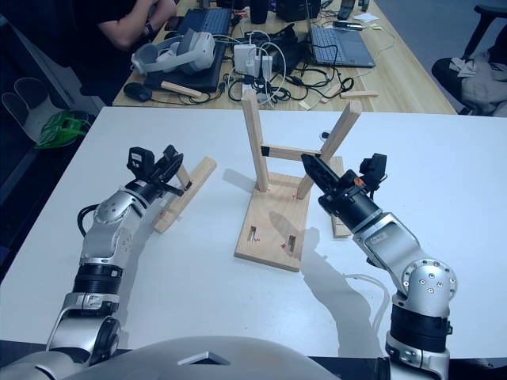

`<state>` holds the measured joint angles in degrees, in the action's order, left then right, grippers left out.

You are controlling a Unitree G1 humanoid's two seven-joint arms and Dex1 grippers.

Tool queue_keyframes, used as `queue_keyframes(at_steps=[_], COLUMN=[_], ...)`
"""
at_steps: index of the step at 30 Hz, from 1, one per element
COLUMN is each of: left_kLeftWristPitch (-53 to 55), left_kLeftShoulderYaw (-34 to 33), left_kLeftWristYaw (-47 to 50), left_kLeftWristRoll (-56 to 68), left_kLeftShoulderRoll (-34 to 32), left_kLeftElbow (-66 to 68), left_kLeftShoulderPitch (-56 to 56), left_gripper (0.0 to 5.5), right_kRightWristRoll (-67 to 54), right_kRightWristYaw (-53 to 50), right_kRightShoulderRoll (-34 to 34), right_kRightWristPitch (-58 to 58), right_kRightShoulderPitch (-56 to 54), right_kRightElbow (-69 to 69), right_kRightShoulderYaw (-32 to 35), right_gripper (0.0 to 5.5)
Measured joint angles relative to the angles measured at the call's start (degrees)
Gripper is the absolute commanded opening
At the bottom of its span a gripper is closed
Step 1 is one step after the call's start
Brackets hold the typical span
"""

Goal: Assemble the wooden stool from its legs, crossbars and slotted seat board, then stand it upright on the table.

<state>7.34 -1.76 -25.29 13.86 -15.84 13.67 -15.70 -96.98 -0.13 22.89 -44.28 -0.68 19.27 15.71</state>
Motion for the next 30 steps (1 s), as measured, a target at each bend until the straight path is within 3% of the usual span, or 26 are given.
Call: queue_keyframes(at_steps=[9, 15, 20, 26, 30], left_kLeftWristPitch=[2.08, 7.38, 10.86, 16.59, 18.1], left_kLeftShoulderYaw=[-2.32, -6.72, -7.64, 0.44, 2.15], left_kLeftWristYaw=[0.24, 3.7, 4.73, 5.97, 6.03], left_kLeftWristRoll=[-0.73, 1.11, 1.81, -4.3, -5.93], left_kLeftShoulderRoll=[-1.52, -4.3, -5.17, -2.07, -1.92], left_kLeftElbow=[-3.53, -10.19, -5.6, 2.93, 2.57], left_kLeftShoulderPitch=[-0.06, -14.82, -25.25, -10.89, -9.26], left_gripper=[1.96, 1.96, 1.96, 1.96, 1.96], right_kRightWristRoll=[-0.61, -1.16, -1.76, -2.32, -2.84], right_kRightWristYaw=[-0.06, -0.25, -0.47, -0.62, -0.72], right_kRightShoulderRoll=[0.02, -0.02, -0.05, -0.05, -0.02], right_kRightWristPitch=[0.03, 0.16, 0.21, 0.21, 0.21], right_kRightShoulderPitch=[0.0, 0.08, 0.11, 0.03, 0.01], right_kRightElbow=[-1.03, -1.04, -1.04, -1.04, -1.05], right_kRightShoulderYaw=[0.08, 0.18, 0.16, 0.03, 0.01], right_gripper=[0.0, 0.0, 0.0, 0.0, 0.0])
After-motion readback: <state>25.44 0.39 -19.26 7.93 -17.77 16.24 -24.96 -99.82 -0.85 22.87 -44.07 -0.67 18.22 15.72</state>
